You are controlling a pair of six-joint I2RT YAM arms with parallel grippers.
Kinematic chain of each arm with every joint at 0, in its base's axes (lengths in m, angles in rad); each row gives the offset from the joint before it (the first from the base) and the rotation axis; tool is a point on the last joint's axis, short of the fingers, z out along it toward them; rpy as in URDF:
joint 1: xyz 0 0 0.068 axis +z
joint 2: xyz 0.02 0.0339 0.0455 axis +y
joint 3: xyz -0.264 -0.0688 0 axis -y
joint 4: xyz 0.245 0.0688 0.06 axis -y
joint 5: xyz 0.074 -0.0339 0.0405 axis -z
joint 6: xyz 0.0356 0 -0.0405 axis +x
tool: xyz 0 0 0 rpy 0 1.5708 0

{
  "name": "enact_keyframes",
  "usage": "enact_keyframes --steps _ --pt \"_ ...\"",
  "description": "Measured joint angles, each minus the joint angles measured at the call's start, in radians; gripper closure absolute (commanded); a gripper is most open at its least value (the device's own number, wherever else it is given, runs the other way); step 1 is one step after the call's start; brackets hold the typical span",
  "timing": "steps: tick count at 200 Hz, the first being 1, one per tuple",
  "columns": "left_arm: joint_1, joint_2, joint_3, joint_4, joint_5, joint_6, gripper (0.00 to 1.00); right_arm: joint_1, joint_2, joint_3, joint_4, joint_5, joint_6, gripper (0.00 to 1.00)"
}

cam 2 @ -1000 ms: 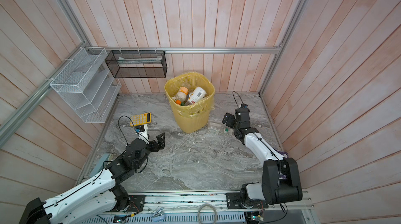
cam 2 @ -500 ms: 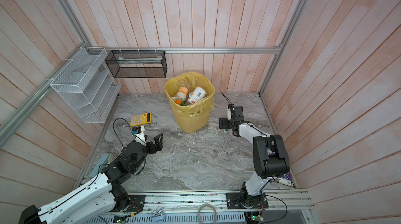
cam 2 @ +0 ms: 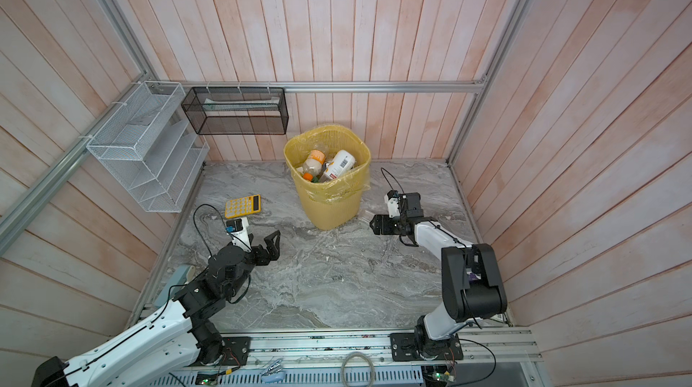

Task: Throw the plastic bottles in the bin
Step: Pick up the plastic bottle from the middle-right of the table.

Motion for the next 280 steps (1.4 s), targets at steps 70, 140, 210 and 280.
enact_keyframes --steps 70,140,210,280 --pt "0.000 0.025 -0.005 0.008 0.005 0.000 0.00 0.080 -0.045 0.004 -0.074 0.101 0.030 0.12" --pt "0.000 0.021 -0.012 0.007 0.007 -0.004 0.00 0.162 0.113 0.111 -0.101 0.405 -0.016 0.12" --pt "0.000 0.000 -0.021 0.002 0.006 -0.011 0.00 0.168 0.217 0.181 -0.071 0.459 -0.072 0.44" --pt "0.000 -0.027 -0.022 -0.022 -0.005 -0.019 0.00 0.119 0.001 0.027 0.006 0.417 -0.014 0.63"
